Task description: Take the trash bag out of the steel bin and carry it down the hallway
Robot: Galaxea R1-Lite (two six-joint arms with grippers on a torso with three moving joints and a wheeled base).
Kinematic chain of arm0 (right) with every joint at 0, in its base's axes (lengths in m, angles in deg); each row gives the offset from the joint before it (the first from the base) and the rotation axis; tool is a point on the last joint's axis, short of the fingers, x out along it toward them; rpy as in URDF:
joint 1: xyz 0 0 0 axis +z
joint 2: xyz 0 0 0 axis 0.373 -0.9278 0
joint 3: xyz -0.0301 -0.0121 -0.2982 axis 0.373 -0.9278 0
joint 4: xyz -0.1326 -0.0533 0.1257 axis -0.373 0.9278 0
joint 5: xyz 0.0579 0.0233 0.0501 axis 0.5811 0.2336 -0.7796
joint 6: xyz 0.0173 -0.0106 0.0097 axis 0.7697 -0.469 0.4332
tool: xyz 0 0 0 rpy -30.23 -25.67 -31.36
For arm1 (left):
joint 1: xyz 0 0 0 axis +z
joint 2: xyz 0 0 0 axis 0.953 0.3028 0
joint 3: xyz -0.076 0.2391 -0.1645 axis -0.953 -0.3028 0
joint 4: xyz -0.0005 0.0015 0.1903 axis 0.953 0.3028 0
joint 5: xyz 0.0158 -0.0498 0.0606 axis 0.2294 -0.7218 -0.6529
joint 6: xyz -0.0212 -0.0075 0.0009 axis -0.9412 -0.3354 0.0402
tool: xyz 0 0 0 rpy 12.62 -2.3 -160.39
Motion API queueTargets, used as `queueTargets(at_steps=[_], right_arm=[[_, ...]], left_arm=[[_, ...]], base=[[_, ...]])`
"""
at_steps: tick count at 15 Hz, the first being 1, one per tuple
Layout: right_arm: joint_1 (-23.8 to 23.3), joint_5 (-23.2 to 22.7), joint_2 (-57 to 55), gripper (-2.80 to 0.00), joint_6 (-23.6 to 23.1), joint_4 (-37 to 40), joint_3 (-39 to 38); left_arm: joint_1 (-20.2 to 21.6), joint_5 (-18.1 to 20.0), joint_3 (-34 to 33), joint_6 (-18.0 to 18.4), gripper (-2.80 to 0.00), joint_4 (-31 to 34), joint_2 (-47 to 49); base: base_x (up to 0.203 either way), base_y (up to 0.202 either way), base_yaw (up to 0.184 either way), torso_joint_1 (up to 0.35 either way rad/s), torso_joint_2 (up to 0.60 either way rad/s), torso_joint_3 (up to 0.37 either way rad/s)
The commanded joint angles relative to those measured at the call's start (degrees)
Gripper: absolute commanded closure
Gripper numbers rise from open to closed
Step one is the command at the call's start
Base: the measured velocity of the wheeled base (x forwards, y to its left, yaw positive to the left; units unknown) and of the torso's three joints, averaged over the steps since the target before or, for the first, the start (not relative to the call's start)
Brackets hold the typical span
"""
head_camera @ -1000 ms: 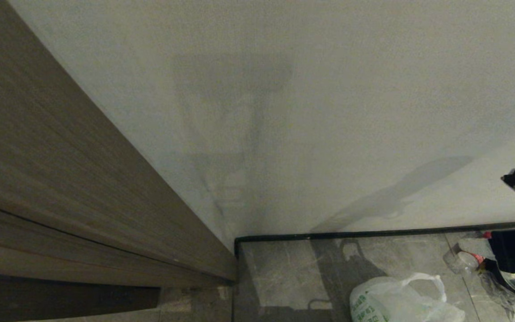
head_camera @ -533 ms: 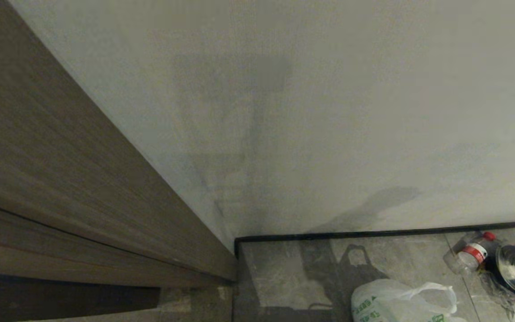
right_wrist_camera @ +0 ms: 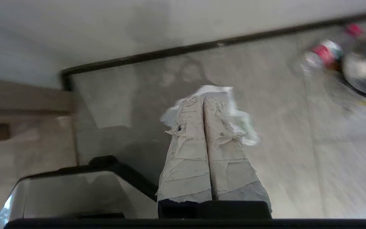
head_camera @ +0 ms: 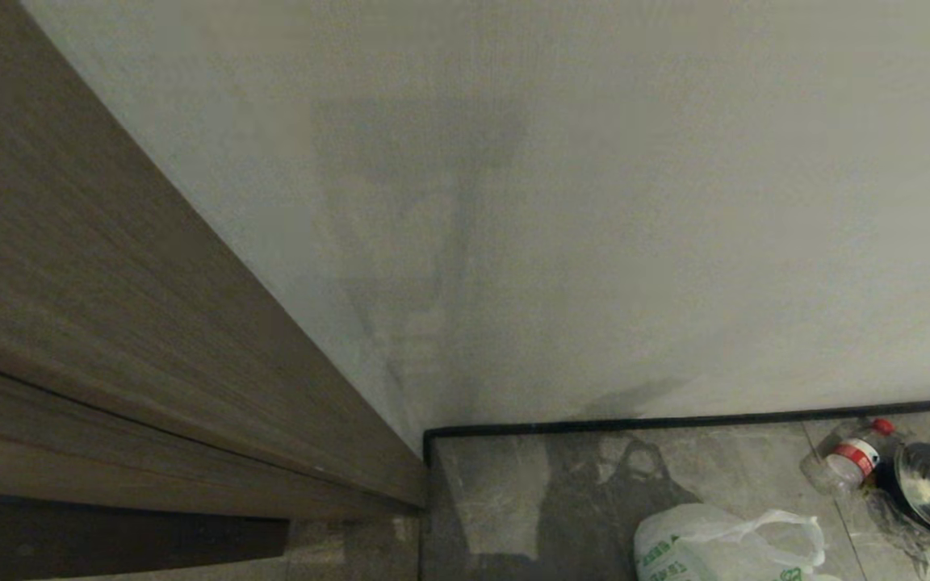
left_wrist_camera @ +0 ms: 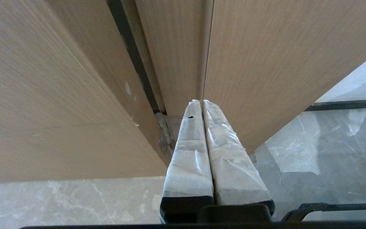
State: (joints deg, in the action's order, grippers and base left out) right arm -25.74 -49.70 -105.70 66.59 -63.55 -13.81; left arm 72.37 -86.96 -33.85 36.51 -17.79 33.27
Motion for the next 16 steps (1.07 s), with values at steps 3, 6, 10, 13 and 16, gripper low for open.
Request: queueTargets(at_steps=[3,6,10,13,16], right_arm=[[0.59,-1.71,6.78,0.0,0.18,-11.13,-8.47],[0.98,-1.61,7.63,0.0,0.17,-3.37,-8.65],[0.27,-5.88,5.64,0.0,-7.35,-1.95,-8.55],[-1.97,-4.68,5.95,0.0,-3.88,-1.88,-8.06],[3.86,-3.32,10.31,0.0,-2.87,1.14,-8.44]], left_arm=[[0.0,0.0,0.0,-0.01,0.0,0.02,-0.02],[0.0,0.0,0.0,-0.01,0.0,0.01,-0.02],[0.0,0.0,0.0,-0.01,0.0,0.01,-0.02],[0.0,0.0,0.0,-0.01,0.0,0.01,-0.02],[0.0,0.0,0.0,-0.01,0.0,0.02,-0.02]], base=[[0.0,0.0,0.0,0.0,0.0,0.0],[0.0,0.0,0.0,0.0,0.0,0.0],[0.0,0.0,0.0,0.0,0.0,0.0],[0.0,0.0,0.0,0.0,0.0,0.0],[0.0,0.0,0.0,0.0,0.0,0.0]])
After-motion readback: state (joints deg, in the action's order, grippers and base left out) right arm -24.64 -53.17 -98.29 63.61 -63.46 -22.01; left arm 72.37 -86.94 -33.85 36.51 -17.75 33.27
